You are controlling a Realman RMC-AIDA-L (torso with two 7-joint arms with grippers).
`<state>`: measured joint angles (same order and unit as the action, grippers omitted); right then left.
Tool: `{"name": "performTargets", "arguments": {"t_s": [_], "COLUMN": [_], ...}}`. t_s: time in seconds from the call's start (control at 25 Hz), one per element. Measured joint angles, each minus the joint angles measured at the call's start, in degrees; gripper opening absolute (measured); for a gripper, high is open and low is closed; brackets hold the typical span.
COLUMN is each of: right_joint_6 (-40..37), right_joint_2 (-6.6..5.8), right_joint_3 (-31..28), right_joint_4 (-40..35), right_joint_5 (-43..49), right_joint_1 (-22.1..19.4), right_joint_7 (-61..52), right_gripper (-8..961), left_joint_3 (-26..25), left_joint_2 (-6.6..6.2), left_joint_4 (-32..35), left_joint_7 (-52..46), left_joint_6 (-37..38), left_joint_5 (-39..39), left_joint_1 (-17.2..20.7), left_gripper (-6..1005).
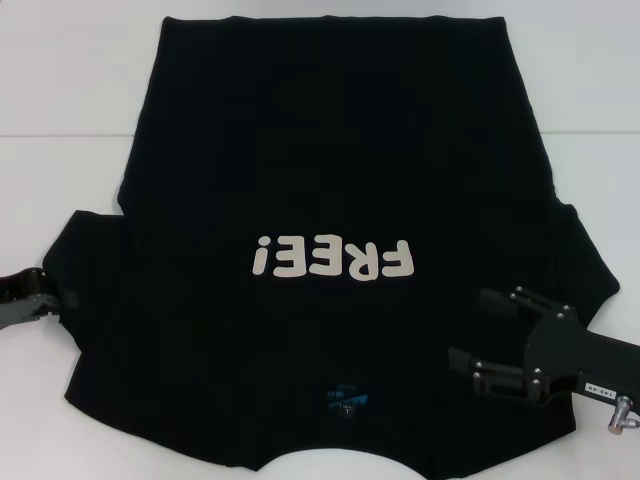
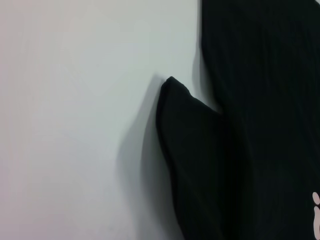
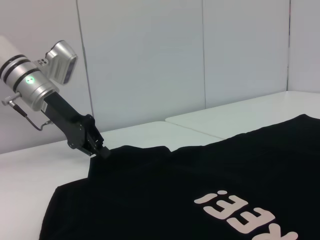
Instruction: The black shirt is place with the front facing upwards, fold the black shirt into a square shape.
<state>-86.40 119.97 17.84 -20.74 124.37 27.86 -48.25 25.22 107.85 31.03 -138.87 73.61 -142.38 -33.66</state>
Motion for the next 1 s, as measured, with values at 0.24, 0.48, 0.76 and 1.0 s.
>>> {"name": "performTargets", "arguments": {"t_s": [0.24,0.48,0.76,1.0], "right_joint_6": [-0.26,-0.91,-1.59,-1.58], "right_joint_2": [-0.02,0.03,-0.08,-0.09], "right_joint_3": [0.00,0.00,0.00,0.00], "right_joint_4": [-0.23,-0.28,-0.56,-0.56], "right_joint_5": [0.00,-0.53,-1.50,-1.50], "right_joint_1": [0.00,0.00,-0.10,-0.09], "right_joint_7": [0.00,0.00,0.07,0.24], "right_gripper": [936,936,936,935], "left_joint_3": [0.39,0.24,-0.35,-1.95], "left_joint_2": [0.14,0.17,-0.38,-1.38], "left_joint_4": [0.17,0.41,2.92,4.68], "left_joint_7": [0.13,0.87,0.54,0.21], "left_joint_6": [-0.14,-0.14,-0.05,0.62], "left_joint_5": [0.00,0.03,0.12,0.10], "left_joint_1": [-0.09,0.04,0.68,0.79], "left_gripper": [62,2,0,1]}}
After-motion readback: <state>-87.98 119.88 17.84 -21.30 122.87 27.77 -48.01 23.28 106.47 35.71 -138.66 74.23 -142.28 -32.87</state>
